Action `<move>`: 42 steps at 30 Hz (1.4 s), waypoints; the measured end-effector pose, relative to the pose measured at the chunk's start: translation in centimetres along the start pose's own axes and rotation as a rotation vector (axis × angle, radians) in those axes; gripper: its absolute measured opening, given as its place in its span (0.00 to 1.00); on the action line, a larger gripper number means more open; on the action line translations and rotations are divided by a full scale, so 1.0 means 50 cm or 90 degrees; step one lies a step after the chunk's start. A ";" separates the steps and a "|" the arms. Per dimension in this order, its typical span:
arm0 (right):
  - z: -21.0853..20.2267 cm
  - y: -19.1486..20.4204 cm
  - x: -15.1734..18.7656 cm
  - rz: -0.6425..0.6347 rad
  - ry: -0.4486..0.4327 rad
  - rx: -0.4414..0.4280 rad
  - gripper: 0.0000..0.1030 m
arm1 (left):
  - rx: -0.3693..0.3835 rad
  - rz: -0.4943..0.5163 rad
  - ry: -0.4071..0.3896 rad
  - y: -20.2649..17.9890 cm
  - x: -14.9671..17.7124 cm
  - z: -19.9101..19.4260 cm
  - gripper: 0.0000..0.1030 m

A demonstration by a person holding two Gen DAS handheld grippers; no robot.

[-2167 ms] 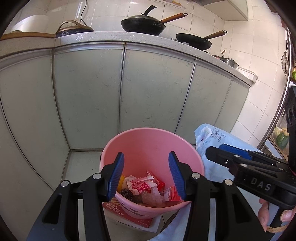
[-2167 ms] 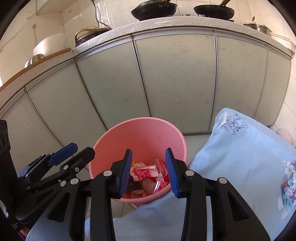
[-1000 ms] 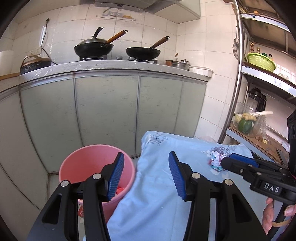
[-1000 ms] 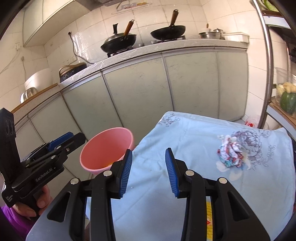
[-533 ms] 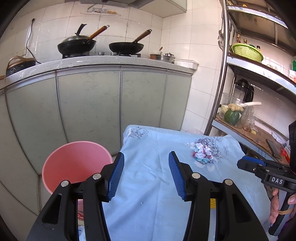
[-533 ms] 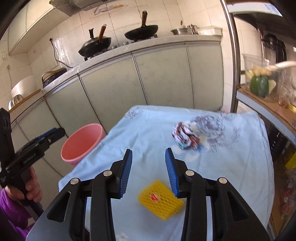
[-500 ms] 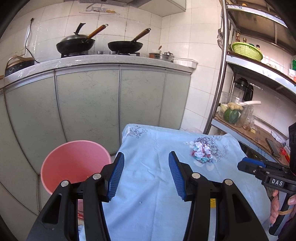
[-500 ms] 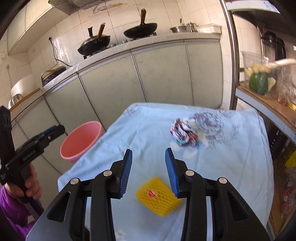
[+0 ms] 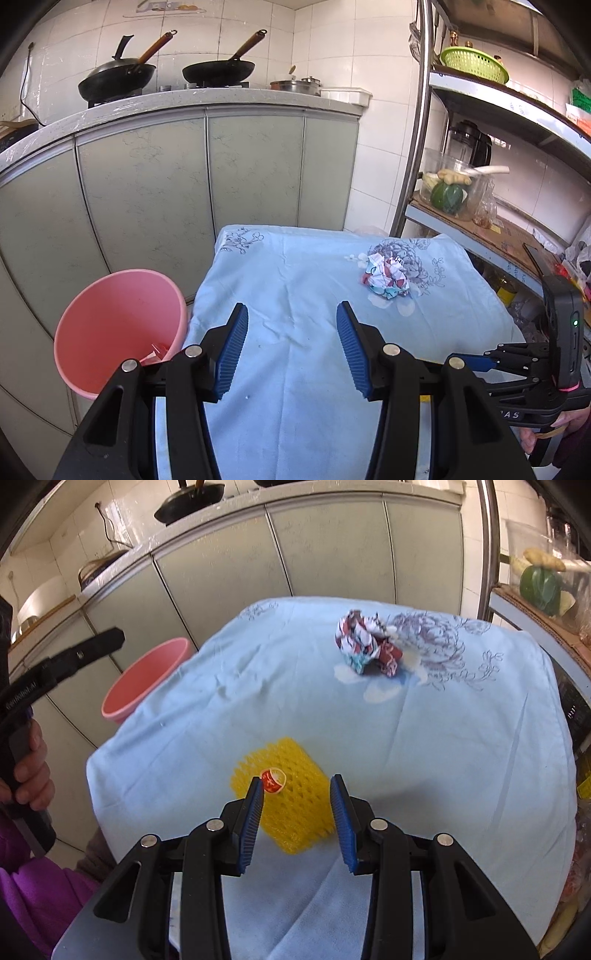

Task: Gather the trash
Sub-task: 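Move both tools back over the table trash, then grasp the yellow foam net with the right gripper while the left approaches the crumpled wrapper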

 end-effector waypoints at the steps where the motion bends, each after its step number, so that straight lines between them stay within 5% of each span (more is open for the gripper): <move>1: 0.006 -0.002 0.003 0.000 0.004 0.000 0.37 | 0.001 -0.001 0.004 -0.002 0.000 0.006 0.48; 20: 0.012 -0.006 0.016 -0.049 0.001 0.007 0.41 | 0.015 0.029 0.067 -0.055 0.006 0.119 0.48; 27: 0.009 -0.008 0.021 -0.043 -0.006 -0.017 0.19 | 0.026 0.041 0.074 -0.078 -0.008 0.156 0.48; 34: -0.017 -0.044 0.016 0.030 -0.064 -0.044 0.17 | 0.044 0.067 0.071 -0.111 -0.029 0.200 0.48; 42: -0.030 -0.067 0.011 0.070 -0.095 -0.036 0.17 | 0.117 0.046 0.087 -0.153 -0.063 0.289 0.48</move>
Point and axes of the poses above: each gripper's, at about its wrist camera, not at the fingertips, and z roughly the way its jaws point, y to its left, x to its underside, the point moved 4 cm from there along z, roughly the way its jaws point, and after that the axes turned 10 degrees about x, right-handed, at the moved point
